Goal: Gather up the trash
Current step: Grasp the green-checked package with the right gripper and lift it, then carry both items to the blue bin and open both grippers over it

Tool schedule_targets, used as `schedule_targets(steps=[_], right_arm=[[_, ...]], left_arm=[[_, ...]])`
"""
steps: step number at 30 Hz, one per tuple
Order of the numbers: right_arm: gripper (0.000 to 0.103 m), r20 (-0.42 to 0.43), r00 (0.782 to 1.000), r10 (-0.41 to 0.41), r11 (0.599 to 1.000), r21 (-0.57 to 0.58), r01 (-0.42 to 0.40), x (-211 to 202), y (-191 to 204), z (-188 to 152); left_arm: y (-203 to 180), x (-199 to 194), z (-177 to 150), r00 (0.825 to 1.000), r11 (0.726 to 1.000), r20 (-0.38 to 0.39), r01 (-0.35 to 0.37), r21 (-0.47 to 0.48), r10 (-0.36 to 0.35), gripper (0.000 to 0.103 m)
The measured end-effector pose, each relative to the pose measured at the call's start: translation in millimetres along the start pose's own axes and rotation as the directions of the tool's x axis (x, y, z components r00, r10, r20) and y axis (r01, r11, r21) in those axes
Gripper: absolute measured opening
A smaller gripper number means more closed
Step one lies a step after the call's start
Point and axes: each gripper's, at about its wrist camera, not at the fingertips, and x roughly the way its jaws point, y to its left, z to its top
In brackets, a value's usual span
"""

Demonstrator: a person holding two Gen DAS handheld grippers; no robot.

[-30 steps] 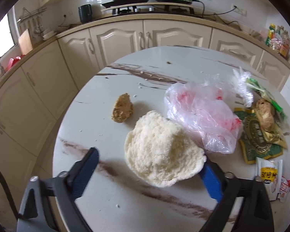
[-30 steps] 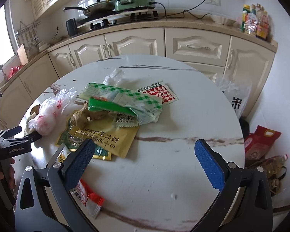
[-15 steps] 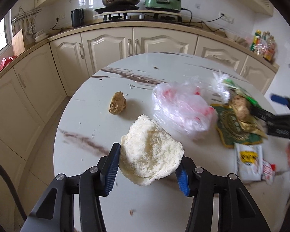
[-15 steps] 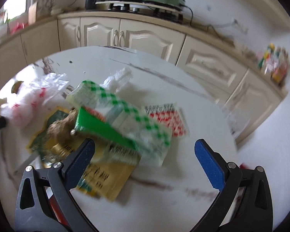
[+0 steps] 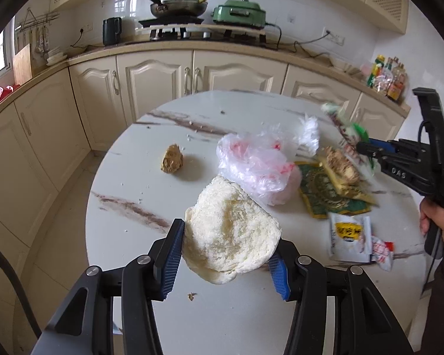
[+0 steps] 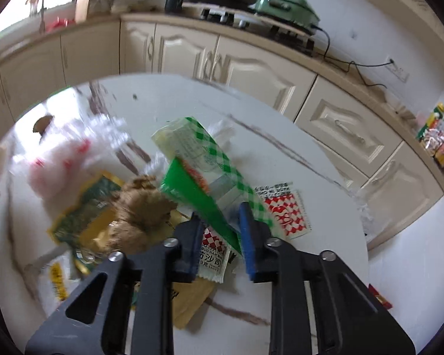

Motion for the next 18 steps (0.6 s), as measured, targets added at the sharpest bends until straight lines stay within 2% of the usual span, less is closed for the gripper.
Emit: schedule_targets(steps=[3,6,11,13,18], right_arm=[[0.008,0.057,0.998,0.001,0.999,0.044,-0.004,-26.1,-9.2,0.1],[0.007,0.105,0.994,0.035,0.993,0.106,-0.046,-53.8,-18.6,-0.4],[0.007,0.166,0.985,0.035,0.987,0.148,-0.06,-93.5,-16.4,0.9],[0.007,0.187,0.982,0.034,0.986,0.152,-0.063,-108.9,-8.8,0.9],[0.007,0.261,0.958,0.118,0.984,0.101,-0.148,-155.1,38.5,14.3]], left_arm=[[-2.5,-18.3,-0.9,0.999,1.0,0.03,0.029,-0.01,-0.029,0.048],[-2.1,-35.4,-3.4,0.997,0.998,0.053,0.055,-0.014,-0.055,0.048],[-2.2,-70.9,-14.5,0.992,0.996,0.094,0.091,-0.013,-0.09,0.048],[2.1,-86.7,-19.1,0.989,0.994,0.108,0.107,-0.021,-0.104,0.048],[21.9,-129.6,-34.9,0.982,0.994,0.167,0.101,-0.048,-0.091,0.048]])
